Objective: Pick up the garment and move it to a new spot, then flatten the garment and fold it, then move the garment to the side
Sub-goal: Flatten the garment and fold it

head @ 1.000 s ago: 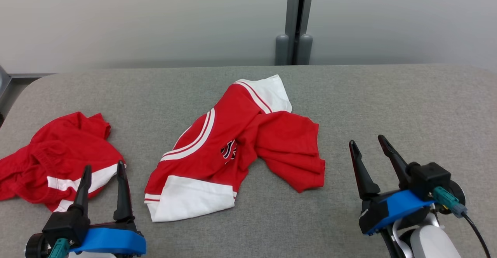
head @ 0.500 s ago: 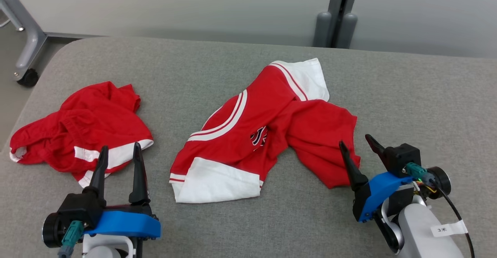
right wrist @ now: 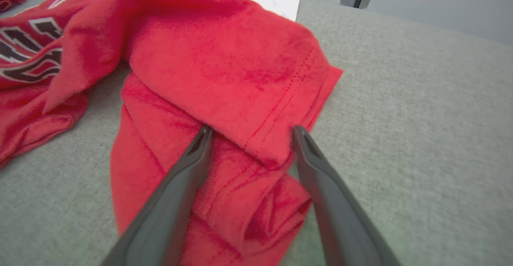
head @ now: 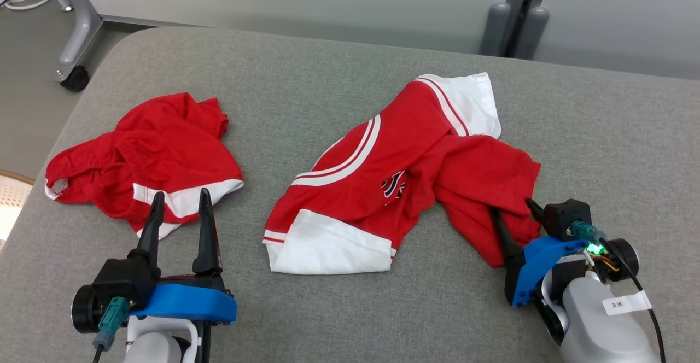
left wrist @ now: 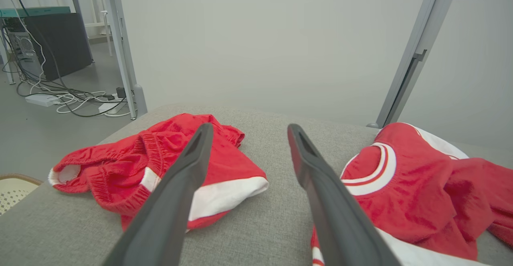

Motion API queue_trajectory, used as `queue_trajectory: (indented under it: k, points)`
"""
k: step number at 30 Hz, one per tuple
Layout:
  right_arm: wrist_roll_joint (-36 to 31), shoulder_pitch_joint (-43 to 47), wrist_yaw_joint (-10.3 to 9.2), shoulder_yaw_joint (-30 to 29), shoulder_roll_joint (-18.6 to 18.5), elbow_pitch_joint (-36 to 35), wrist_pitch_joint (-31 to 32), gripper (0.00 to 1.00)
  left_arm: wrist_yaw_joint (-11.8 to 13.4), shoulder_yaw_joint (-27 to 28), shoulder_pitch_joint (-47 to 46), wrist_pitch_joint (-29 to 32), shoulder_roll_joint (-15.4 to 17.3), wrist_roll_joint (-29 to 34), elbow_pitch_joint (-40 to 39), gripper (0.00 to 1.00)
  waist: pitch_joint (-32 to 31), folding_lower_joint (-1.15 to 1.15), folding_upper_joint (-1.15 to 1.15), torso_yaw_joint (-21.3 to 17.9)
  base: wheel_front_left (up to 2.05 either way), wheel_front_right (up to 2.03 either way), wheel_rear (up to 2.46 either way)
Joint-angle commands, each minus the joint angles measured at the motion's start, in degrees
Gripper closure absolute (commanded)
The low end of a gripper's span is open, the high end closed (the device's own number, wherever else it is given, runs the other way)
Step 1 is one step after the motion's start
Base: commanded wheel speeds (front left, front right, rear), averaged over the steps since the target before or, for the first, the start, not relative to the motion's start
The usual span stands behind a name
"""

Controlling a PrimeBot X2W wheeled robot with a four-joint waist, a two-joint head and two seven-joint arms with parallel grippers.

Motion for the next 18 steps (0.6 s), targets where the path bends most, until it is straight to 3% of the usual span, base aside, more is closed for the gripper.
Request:
queue_trajectory:
  k: [1,3,4,5,12,18]
  points:
    - [-0.5,-2.2,0.01,-0.4,-0.3,1.6,-1.0,0.00,-0.4,0.4,-1.2,-0.3,-0.4,0.5,0.2,0.00,0.3,-0.01,0.00,0.4,0.00,0.00,0.00]
    - [-1.0,-3.4,0.01,-0.8,-0.2,3.9,-1.2,0.00,-0.7,0.5,-1.3,-0.3,-0.6,0.7,0.3,0.00,0.5,-0.01,0.00,0.6,0.00,0.00,0.00]
    - [-1.0,-4.0,0.01,-1.0,-0.2,5.0,-1.4,0.31,-0.7,0.5,-1.3,-0.3,-0.8,0.7,0.4,0.00,0.5,-0.01,0.00,0.7,0.00,0.00,0.00]
    - [-0.8,-4.9,0.01,-1.4,-0.3,5.8,-1.9,0.97,-0.8,0.5,-1.4,-0.3,-0.9,0.9,0.5,0.00,0.6,-0.01,0.00,0.8,0.00,0.00,0.00]
    - [-1.2,-8.2,0.01,-2.1,-0.2,9.1,-4.7,1.00,-1.5,1.1,-0.2,-0.3,-1.7,1.5,1.1,0.00,-0.2,-0.01,0.00,0.2,0.00,0.00,0.00]
    - [-0.7,-6.4,0.01,0.5,0.3,2.8,-5.4,1.00,-2.0,2.1,1.6,-0.3,-1.6,2.1,1.6,0.00,-2.6,-0.01,0.00,-3.1,0.00,0.00,0.00]
